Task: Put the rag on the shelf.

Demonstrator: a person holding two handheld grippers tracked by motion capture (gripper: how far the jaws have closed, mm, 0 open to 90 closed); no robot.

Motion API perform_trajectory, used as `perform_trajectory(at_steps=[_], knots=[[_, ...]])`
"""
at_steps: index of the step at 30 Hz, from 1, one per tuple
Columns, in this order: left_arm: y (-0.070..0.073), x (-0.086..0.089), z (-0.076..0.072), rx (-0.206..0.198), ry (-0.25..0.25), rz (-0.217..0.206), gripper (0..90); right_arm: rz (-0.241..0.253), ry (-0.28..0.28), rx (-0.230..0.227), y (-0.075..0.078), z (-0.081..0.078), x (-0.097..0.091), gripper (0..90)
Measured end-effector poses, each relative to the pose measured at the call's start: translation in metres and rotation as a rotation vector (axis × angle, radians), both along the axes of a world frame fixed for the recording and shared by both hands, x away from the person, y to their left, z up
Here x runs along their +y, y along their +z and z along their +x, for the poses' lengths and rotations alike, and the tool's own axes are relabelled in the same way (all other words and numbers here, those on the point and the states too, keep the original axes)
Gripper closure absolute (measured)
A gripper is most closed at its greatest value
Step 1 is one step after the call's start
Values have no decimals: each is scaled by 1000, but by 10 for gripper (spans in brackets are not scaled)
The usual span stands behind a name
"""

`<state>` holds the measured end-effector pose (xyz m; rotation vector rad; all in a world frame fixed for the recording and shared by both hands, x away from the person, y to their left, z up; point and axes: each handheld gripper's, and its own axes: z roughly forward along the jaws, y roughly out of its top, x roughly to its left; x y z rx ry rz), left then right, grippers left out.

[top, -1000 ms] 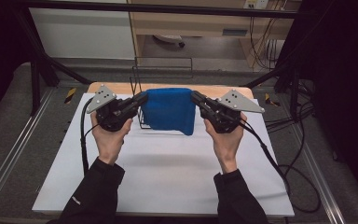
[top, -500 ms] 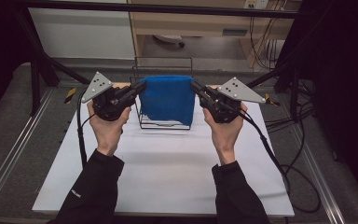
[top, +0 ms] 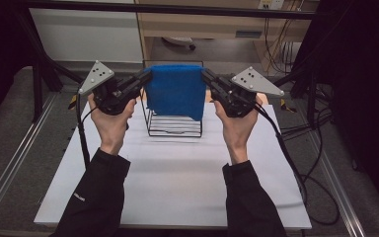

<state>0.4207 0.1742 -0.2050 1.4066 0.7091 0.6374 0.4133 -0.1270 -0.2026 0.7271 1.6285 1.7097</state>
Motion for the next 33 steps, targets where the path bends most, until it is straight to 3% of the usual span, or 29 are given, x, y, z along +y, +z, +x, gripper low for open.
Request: perform_trajectory(at_steps=[20,33], knots=[[35,3,18,-47,35,-14,852,7,-20,-37,33,23,9,867],[47,3,38,-46,49,-40,852,5,-31,-42,52,44,13,866]])
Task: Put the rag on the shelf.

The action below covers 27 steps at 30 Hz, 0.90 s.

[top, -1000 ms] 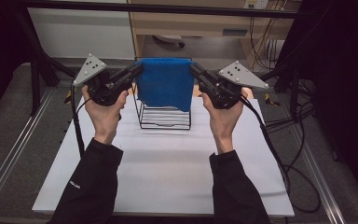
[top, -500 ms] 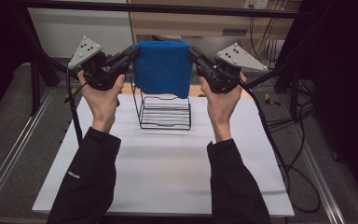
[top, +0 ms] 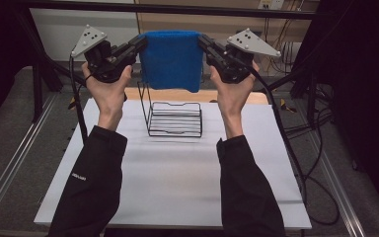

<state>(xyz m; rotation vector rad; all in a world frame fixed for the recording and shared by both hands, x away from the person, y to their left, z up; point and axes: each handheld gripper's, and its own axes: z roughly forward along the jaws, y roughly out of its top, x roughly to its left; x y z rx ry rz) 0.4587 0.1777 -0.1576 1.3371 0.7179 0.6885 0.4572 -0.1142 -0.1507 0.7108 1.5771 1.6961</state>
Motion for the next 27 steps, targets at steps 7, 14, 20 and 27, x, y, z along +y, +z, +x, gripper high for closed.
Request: perform_trajectory(at_steps=[7,14,20,27], knots=[[4,-2,12,-6,7,-4,852,4,-11,10,5,14,0,866],[5,-2,26,8,19,-13,852,2,-11,16,5,28,1,867],[3,-2,35,-5,35,8,851,-23,-22,23,3,38,3,866],[1,-5,46,-3,43,7,852,-18,-29,36,1,51,2,866]])
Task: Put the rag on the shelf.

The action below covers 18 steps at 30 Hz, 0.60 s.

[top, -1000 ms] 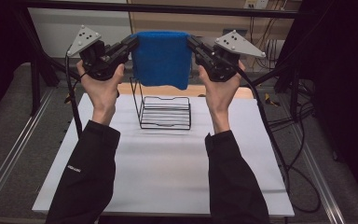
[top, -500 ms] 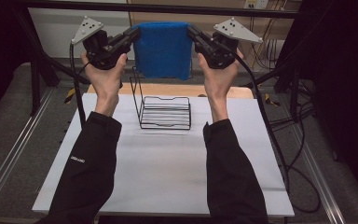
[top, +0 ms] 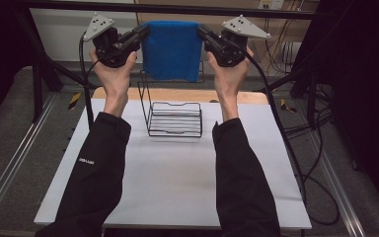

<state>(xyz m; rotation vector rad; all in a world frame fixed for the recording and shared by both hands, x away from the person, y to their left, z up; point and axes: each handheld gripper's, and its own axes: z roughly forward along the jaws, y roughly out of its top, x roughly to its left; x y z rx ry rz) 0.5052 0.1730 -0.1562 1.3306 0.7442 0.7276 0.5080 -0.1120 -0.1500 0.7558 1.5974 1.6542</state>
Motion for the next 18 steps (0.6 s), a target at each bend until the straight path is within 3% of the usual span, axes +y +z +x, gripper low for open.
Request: perform_trajectory(at_steps=[10,18], knots=[[-9,1,11,11,-10,11,852,-23,2,9,-7,12,-1,866],[-16,3,8,15,-13,25,852,-34,11,35,-15,12,-1,866]])
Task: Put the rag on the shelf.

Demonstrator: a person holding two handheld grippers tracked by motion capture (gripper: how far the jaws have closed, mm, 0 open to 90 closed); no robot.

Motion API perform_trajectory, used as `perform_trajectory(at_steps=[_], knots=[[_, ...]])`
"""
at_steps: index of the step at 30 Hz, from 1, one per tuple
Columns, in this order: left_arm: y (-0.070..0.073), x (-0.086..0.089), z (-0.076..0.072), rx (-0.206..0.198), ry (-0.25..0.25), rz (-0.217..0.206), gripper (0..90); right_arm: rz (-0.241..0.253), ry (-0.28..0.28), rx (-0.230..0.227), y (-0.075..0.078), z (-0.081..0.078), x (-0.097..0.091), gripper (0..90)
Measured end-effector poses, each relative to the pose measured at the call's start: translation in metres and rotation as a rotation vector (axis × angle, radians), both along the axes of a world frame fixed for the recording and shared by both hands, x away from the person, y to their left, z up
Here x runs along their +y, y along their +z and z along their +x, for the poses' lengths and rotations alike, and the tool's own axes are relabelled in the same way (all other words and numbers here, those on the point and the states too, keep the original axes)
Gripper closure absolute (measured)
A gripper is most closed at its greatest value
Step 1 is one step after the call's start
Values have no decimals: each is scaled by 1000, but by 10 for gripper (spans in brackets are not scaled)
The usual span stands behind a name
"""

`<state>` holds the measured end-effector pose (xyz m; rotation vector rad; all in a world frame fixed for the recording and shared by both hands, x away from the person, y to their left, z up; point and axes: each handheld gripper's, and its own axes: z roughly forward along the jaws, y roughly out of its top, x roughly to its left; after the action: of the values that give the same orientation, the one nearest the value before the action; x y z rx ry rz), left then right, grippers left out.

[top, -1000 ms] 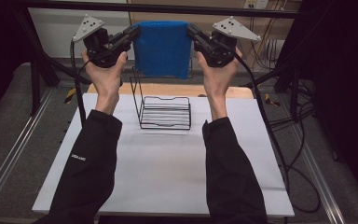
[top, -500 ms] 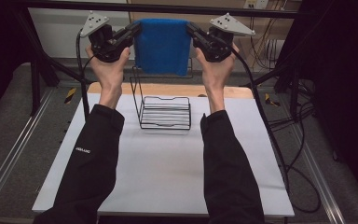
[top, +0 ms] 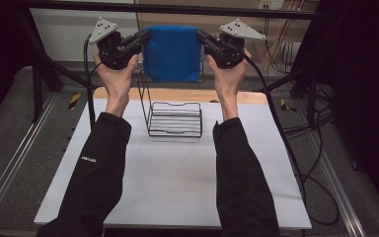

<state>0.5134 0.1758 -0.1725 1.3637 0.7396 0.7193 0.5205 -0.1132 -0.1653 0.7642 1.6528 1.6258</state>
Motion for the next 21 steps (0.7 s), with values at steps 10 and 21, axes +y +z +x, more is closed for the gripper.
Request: perform_trajectory(at_steps=[10,21], knots=[[-14,3,-3,15,-10,19,852,-29,8,32,-8,-5,1,866],[-27,5,-5,36,-20,43,852,-56,8,64,-20,-6,3,864]])
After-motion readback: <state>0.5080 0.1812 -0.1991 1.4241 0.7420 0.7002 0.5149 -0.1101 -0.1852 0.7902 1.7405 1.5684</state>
